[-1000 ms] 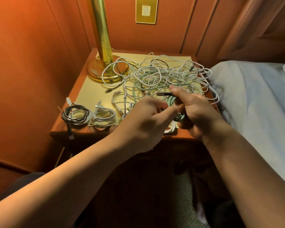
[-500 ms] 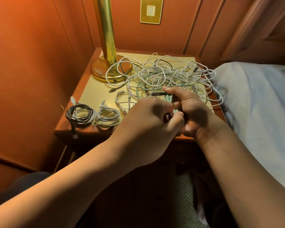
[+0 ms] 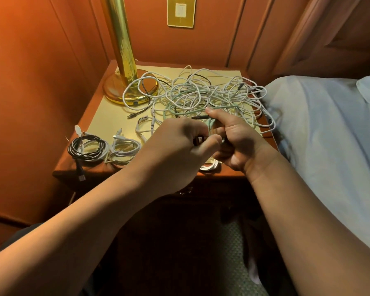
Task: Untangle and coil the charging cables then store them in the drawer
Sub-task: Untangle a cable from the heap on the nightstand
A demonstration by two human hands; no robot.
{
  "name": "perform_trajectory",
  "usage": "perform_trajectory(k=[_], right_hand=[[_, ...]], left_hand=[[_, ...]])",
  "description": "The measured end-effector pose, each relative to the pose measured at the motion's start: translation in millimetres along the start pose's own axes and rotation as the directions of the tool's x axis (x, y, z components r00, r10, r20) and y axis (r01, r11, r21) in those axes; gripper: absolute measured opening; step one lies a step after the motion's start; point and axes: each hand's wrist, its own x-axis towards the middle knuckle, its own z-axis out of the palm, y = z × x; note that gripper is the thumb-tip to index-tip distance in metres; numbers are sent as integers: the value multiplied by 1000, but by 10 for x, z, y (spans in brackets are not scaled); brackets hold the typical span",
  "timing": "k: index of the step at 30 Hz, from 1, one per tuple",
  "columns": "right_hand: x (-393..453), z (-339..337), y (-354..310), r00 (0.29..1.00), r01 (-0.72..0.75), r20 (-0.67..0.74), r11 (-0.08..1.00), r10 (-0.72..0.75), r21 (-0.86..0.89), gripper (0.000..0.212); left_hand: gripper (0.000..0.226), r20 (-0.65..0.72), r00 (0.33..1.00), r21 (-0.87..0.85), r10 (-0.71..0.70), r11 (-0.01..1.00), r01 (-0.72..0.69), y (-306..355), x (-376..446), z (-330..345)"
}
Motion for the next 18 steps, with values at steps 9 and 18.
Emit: perform_trajectory(k=[9,18], right_hand=[[-143,-267,30,1000,-4,-14,989,2,-145,46],[-237,-409,173,989,-35,-141,868,-41,-495,26]], left_hand=[[44,-9,983,42,-183,982,184,-224,225,-55],[34,-24,950,167,-311,936,310,-335,330,1]])
